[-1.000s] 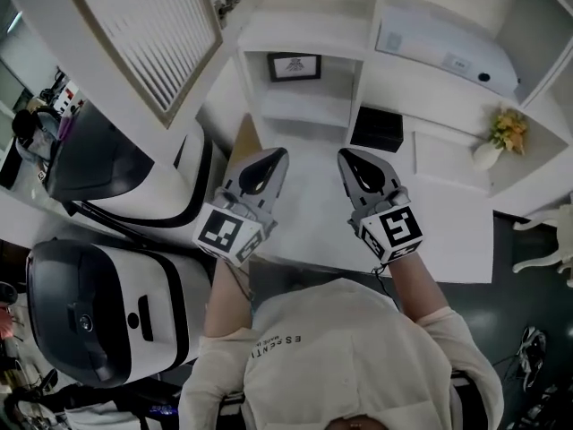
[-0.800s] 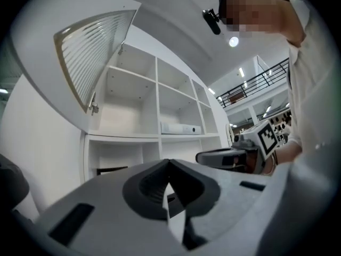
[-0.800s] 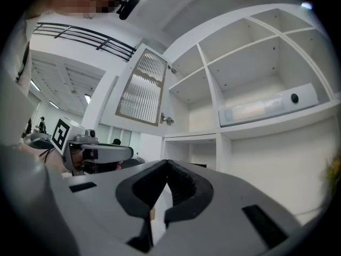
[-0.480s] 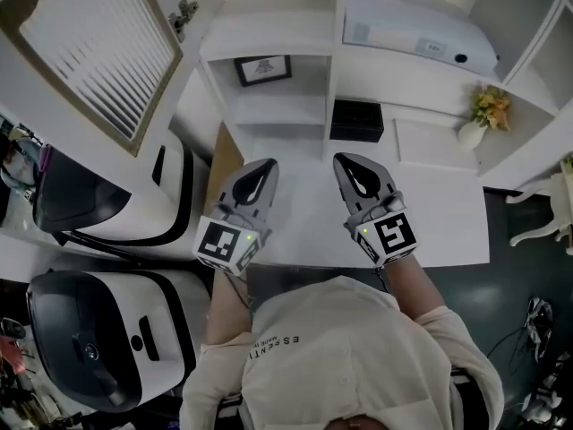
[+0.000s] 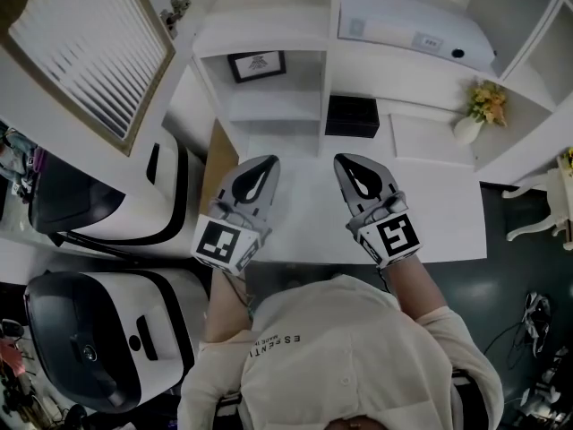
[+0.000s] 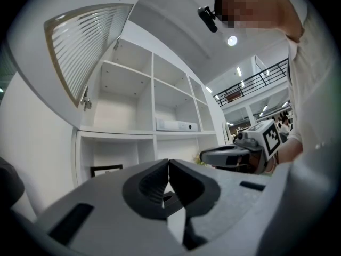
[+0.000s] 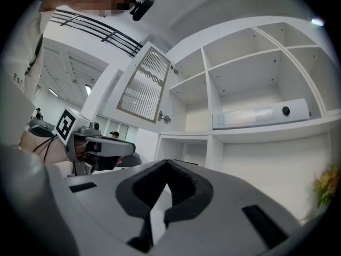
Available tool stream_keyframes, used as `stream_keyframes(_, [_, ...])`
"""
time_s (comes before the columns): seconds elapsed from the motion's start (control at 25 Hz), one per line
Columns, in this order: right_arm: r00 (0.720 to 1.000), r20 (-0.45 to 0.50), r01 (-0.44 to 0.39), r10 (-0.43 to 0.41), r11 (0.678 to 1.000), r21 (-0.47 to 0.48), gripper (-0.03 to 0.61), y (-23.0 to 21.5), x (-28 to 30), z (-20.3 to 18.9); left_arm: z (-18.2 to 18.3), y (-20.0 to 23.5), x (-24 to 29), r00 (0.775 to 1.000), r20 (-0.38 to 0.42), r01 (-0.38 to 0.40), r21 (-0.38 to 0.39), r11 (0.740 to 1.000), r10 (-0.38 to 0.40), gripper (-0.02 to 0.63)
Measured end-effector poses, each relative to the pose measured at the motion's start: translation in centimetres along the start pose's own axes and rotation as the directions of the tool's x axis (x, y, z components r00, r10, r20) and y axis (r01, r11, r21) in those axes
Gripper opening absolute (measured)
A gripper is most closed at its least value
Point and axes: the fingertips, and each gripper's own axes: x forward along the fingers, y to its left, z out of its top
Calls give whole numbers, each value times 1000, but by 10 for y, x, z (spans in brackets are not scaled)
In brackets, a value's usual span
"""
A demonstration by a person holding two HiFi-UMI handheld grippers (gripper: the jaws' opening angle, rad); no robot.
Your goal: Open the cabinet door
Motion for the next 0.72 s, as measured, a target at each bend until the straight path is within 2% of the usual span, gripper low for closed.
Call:
stream_keyframes(0.12, [1000,-4,-6,6,1000,14,14,2,3,-2,2,1,-3,1000,2,-4,1,1000,4,3])
stream_keyframes(0.32, [1000,-5,-6,6,1000,15,14,3,6,-4,7,10,-9,999,25,-19,-58,998,21,3])
stream_keyframes(0.72, [1000,-15,-20,20,1000,23,14,-1,12,-9,0,10,-3,1000,1,-25,-36,999,26,3])
